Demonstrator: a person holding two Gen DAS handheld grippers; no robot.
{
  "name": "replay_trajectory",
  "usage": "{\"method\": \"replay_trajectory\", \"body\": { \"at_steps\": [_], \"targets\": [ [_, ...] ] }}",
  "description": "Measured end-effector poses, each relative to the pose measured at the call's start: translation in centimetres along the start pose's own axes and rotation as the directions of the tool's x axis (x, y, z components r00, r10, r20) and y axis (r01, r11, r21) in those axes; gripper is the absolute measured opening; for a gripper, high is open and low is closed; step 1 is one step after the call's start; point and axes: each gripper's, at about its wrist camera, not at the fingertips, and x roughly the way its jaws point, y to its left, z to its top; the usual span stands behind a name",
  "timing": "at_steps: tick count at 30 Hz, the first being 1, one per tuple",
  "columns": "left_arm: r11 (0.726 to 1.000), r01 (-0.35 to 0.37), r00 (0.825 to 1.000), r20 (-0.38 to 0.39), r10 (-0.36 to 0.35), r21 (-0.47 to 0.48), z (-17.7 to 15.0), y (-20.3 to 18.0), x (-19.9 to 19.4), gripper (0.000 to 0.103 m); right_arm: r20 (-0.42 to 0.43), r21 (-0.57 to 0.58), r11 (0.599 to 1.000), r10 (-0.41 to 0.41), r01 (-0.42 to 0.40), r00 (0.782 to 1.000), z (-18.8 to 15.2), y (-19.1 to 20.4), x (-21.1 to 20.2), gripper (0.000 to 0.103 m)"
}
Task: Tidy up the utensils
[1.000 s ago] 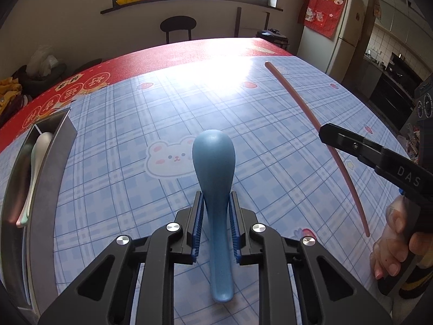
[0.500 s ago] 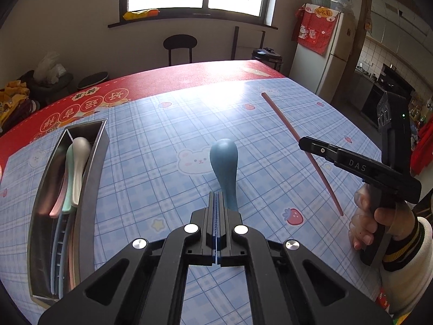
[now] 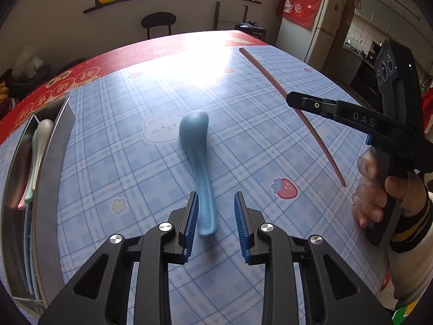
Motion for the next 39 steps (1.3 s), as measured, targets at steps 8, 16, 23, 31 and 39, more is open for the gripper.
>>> {"method": "replay_trajectory", "body": {
  "at_steps": [8, 16, 23, 31, 39],
  "targets": [
    [0.999, -0.045, 0.999, -0.011, 0.045, -0.027, 0.4, 0.9, 1.1, 0.027, 0.007, 0.006, 1.000, 0.011, -0.011, 1.000, -0.1, -0.1, -0.2, 0.006],
    [0.997, -0.071, 0.997, -0.003, 0.071, 0.010, 0.3, 1.1, 1.9, 0.017, 0.008, 0.005, 1.000, 0.013, -0.013, 1.000, -0.1, -0.1, -0.3, 0.006],
    [0.996, -0.083, 0.996, 0.025, 0.083, 0.013, -0.4, 0.7, 1.7, 0.013, 0.006, 0.009, 1.000, 0.013, -0.013, 1.000, -0.1, 0.0, -0.3, 0.006],
    [0.997, -0.061, 0.996, 0.068, 0.064, -0.042, -1.3, 1.9, -1.0, 0.007, 0.004, 0.009, 1.000, 0.011, -0.012, 1.000, -0.1, 0.0, -0.3, 0.006],
    [0.995, -0.056, 0.994, 0.095, 0.063, -0.077, -2.0, 3.3, -3.3, 0.007, 0.017, 0.019, 1.000, 0.008, -0.009, 1.000, -0.1, -0.1, -0.5, 0.006]
  ]
}}
